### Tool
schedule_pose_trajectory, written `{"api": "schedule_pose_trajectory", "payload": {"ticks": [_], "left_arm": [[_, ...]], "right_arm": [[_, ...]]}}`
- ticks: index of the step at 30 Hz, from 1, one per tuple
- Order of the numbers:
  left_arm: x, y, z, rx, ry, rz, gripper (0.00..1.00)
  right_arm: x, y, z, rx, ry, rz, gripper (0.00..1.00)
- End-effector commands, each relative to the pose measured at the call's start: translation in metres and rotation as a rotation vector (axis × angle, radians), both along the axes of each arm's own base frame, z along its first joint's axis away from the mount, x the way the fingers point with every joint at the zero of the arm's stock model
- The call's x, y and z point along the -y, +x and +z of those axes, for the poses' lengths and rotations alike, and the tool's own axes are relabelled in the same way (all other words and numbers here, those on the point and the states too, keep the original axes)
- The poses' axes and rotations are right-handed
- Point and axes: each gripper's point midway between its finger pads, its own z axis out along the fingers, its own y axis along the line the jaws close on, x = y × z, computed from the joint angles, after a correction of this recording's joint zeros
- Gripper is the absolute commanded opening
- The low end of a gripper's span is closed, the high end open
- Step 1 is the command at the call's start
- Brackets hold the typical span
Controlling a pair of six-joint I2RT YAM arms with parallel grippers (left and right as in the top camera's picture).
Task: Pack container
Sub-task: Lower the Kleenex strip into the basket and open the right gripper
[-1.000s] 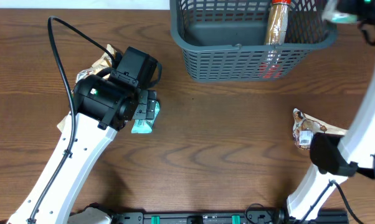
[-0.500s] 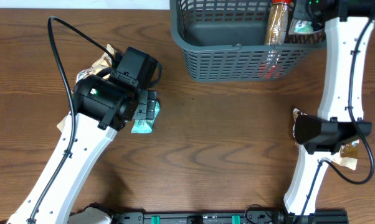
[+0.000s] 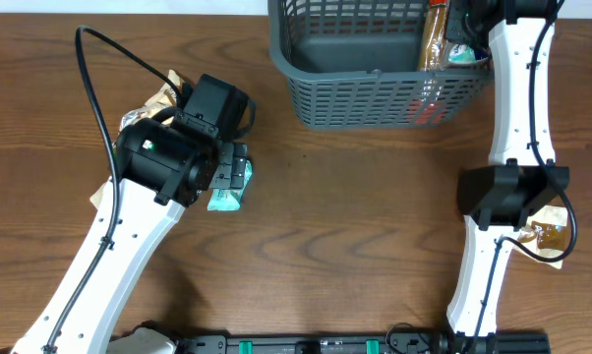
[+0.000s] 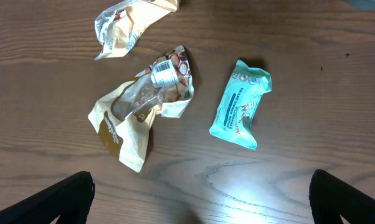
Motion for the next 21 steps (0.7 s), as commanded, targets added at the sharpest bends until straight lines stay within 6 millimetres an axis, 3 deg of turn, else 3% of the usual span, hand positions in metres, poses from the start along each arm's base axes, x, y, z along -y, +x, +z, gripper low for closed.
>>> {"api": "schedule_pose_trajectory", "payload": {"ticks": [1,4,8,12,17,21], "left_arm": [[-0.0015,0.0021,0.0043,0.011,0.002,0.005,0.99],[-0.0015,0.0020,0.0043,0.010,0.001,0.005,0.99],[-0.0015,0.0020,0.0043,0.010,0.001,0.005,0.99],[-0.0015,0.0020,0.0043,0.010,0.001,0.005,0.99],[-0.0016,0.0019,0.0042,0.010,0.002,0.005,0.99],[-0.0016,0.0019,0.0042,0.010,0.002,0.005,0.99]], "right_arm": [[0.0044,0.0015,-0.0090,-0.015,-0.005,-0.022,0.11],[0.0042,0.0016,-0.0090,-0.014,-0.005,-0.021,0.18],[0.0042,0.0014,-0.0092,-0.016,-0.005,-0.021,0.35],[0.0041,0.0009,-0.0095,-0.018,-0.005,-0.021,0.44],[0.0011,0.0005,-0.0104,-0.022,0.009,-0.009,0.47],[-0.0004,0.0006,-0.0106,-0.022,0.016,-0.004,0.61]]}}
